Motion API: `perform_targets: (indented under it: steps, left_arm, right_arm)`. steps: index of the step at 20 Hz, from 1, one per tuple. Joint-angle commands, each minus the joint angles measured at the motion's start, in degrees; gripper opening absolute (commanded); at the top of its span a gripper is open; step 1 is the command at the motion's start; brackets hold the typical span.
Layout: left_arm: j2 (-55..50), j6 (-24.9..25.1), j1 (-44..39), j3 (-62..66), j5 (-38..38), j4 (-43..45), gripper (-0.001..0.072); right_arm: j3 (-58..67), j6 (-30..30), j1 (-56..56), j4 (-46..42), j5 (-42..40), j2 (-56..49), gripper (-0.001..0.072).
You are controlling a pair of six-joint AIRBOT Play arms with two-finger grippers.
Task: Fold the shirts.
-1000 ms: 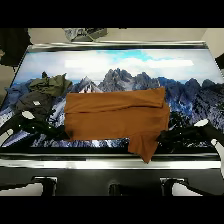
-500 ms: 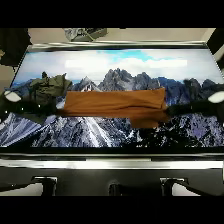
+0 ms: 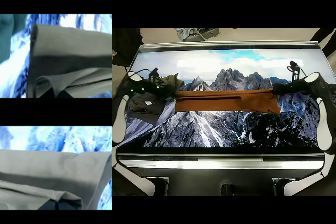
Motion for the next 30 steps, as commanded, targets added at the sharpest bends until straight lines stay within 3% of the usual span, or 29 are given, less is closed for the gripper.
perform_targets:
  steps: [1, 2, 3, 4, 5, 6, 7, 8, 10, 15, 18, 22, 26, 30]
  left_arm:
    - [-6.32, -1.05, -0.98, 3.69, 0.31, -0.11, 0.0042]
    - [-7.21, -1.09, -1.31, 3.69, 0.31, -0.11, 0.0042]
    - [-7.65, -1.44, -1.64, 3.69, 0.31, -0.46, 0.0103]
    - [-7.63, -1.49, -1.73, 3.76, 0.28, -0.85, 0.0345]
    - [-7.26, -1.46, -1.51, 4.52, -0.48, -1.11, 0.0598]
    - [-6.56, -1.49, -1.05, 5.53, -1.27, -1.09, 0.0602]
    - [-5.27, -1.49, -0.39, 6.49, -1.40, -1.09, 0.0602]
    - [-3.72, -1.46, 0.26, 7.26, -1.38, -1.09, 0.0601]
    - [0.11, -1.42, 1.31, 7.74, -0.74, -1.09, 0.0596]
    - [8.20, -1.46, 0.00, 7.74, -0.85, -1.11, 0.0594]
    - [11.76, -1.46, -2.49, 7.74, -0.83, -1.11, 0.0594]
    - [15.45, -1.44, -6.34, 7.74, -0.85, -1.14, 0.0593]
    - [17.40, -1.44, -8.55, 7.74, -0.83, -1.11, 0.0593]
    - [17.46, -1.42, -9.70, 7.74, -0.85, -1.18, 0.0593]
  right_arm:
    - [1.77, 1.20, 0.31, 0.74, -0.50, -4.76, 0.0046]
    - [1.77, 1.20, 0.31, 0.68, -0.22, -5.27, 0.0047]
    - [1.77, 1.20, 0.31, 0.57, -0.35, -5.33, 0.0060]
    - [1.79, 1.20, 0.26, 0.92, -0.46, -5.07, 0.0186]
    - [1.86, -0.02, -0.15, 1.27, 0.24, -4.11, 0.0434]
    - [2.40, -4.83, -0.59, 0.70, 2.38, -2.75, 0.0583]
    - [3.17, -10.60, -1.42, -1.99, 5.31, -1.09, 0.0626]
    - [3.72, -12.41, -2.91, -6.56, 7.82, 0.48, 0.0683]
    - [3.72, -11.10, -7.93, -10.12, 12.26, 1.29, 0.0700]
    - [3.72, -4.63, -17.31, 5.88, 25.05, -7.82, 0.0706]
    - [3.72, -4.63, -15.93, 13.20, 24.63, -12.02, 0.0709]
    - [3.74, -5.11, -13.20, 16.28, 23.50, -15.72, 0.0709]
    - [3.74, -9.16, -12.22, 26.71, 23.45, -17.03, 0.0709]
    - [3.74, -9.11, -9.60, 26.51, 21.64, -17.05, 0.0702]
